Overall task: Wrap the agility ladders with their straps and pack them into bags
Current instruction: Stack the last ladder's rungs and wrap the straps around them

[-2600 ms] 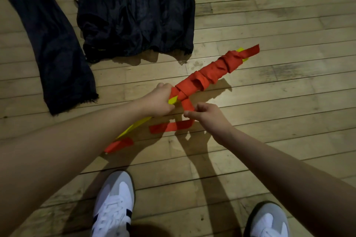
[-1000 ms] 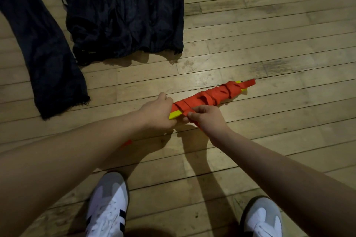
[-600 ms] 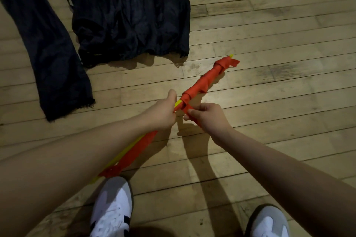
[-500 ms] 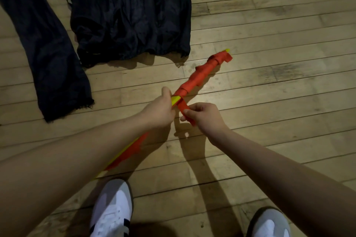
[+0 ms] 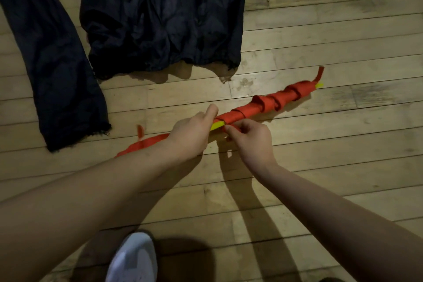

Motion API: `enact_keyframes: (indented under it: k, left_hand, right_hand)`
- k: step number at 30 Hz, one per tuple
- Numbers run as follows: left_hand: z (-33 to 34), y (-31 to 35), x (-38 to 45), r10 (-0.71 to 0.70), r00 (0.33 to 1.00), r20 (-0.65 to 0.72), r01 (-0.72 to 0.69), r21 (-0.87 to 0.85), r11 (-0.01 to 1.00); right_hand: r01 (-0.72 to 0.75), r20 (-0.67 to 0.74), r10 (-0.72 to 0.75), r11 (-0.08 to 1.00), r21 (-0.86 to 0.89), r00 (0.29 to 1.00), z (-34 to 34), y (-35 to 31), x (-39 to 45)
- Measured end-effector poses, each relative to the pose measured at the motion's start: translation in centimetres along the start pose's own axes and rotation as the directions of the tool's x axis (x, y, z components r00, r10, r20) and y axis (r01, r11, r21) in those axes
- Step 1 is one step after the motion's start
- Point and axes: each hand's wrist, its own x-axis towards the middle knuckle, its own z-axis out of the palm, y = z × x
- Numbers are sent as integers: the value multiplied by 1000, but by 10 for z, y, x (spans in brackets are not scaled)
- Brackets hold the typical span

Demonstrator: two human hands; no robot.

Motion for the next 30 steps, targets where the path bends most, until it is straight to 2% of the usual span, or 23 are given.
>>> enact_keyframes:
  k: [3,7,11,15,24,30]
  left_hand:
    - [2,0,10,-62,998,-22,60,-60,996]
    - [1,-5,18,-9,1000,21,10,-74,997]
    - [3,-8,16,35,996,-81,-41,-75,996]
    - [3,-11,16,41,992,-117,-47,-51,998]
    - [-7,-13,5,-33,991,-128,29,-37,999]
    - [-25,-38,-27,-108,985,-135,93,-118,989]
  right_hand:
    - [9,-58,-12,999,-43,998,8,4,5]
    - [-51,-97,49,998,-19,994,13,6,11]
    - [-84,-112,78,995,-54,991,14,4,19]
    - [-89,-91,83,994,-62,992,15,2,20]
    - [60,-63,-66,994,-87,996,12,-17,13]
    - [244,7,-246,956,-161,969,35,-43,4]
